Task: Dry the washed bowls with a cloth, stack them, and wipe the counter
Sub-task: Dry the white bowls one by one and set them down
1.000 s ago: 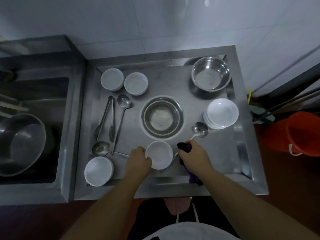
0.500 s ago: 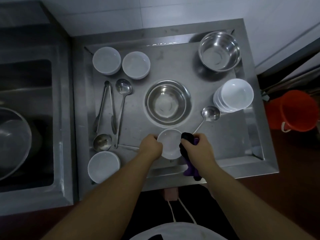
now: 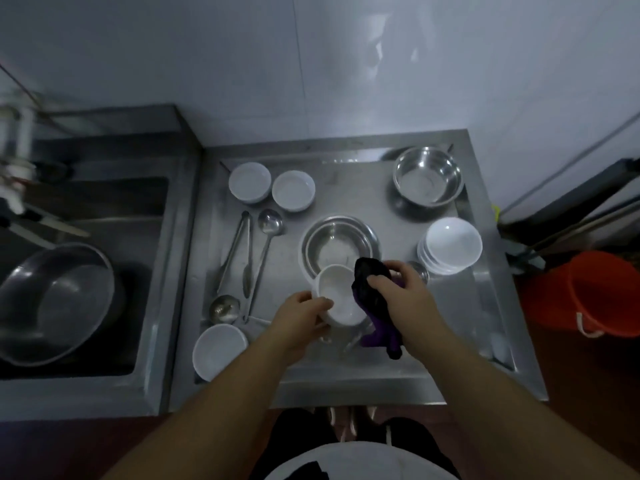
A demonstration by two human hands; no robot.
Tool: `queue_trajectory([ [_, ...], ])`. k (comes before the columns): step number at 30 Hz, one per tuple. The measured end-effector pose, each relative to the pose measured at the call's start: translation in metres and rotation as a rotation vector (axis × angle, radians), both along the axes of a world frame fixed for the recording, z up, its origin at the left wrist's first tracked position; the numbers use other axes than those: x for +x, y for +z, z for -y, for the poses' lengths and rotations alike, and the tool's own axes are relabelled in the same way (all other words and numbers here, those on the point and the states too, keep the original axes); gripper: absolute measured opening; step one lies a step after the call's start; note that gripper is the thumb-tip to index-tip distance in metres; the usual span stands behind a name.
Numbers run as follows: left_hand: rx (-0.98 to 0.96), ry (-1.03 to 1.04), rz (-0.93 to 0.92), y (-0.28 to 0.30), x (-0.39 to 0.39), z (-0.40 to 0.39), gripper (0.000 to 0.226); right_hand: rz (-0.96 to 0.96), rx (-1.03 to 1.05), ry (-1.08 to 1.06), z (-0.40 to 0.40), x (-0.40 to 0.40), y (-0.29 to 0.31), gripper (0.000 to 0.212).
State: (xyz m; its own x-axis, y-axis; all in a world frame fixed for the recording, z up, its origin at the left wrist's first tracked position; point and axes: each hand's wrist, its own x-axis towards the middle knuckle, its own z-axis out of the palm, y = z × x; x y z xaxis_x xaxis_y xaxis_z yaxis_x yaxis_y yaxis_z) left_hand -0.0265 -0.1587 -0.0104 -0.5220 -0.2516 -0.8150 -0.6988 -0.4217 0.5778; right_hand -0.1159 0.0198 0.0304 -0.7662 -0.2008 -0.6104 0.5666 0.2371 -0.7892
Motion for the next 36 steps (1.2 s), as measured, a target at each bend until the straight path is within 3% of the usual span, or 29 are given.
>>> queue_trajectory([
  [7, 0.170, 0.078, -0.366, 0.102, -0.005, -0.016, 0.039, -0.548, 0.036, 0.352, 0.006, -0.015, 0.096, 0.038],
  [10, 0.169, 0.051, -0.521, 0.140, -0.011, -0.020, 0.054, -0.712, 0.053, 0.382, 0.009, -0.014, 0.124, 0.047],
  [16, 0.243, -0.007, -0.560, 0.178, -0.009, -0.008, 0.059, -0.863, 0.033, 0.422, 0.009, -0.006, 0.168, 0.041],
  [21, 0.257, -0.118, -0.632, 0.197, -0.003, 0.006, 0.074, -0.981, 0.116, 0.595, 0.014, 0.008, 0.189, 0.058],
  [27, 0.443, -0.261, -0.751, 0.207, 0.003, 0.033, 0.087, -1.154, 0.008, 0.564, 0.030, 0.017, 0.202, 0.051],
  [32, 0.472, -0.260, -0.804, 0.224, 0.008, 0.048, 0.079, -1.456, 0.304, 0.604, 0.051, 0.017, 0.220, 0.047],
  [36, 0.329, -0.214, -0.889, 0.241, 0.004, 0.062, 0.093, -1.309, 0.426, 0.550, 0.076, 0.023, 0.247, 0.040],
])
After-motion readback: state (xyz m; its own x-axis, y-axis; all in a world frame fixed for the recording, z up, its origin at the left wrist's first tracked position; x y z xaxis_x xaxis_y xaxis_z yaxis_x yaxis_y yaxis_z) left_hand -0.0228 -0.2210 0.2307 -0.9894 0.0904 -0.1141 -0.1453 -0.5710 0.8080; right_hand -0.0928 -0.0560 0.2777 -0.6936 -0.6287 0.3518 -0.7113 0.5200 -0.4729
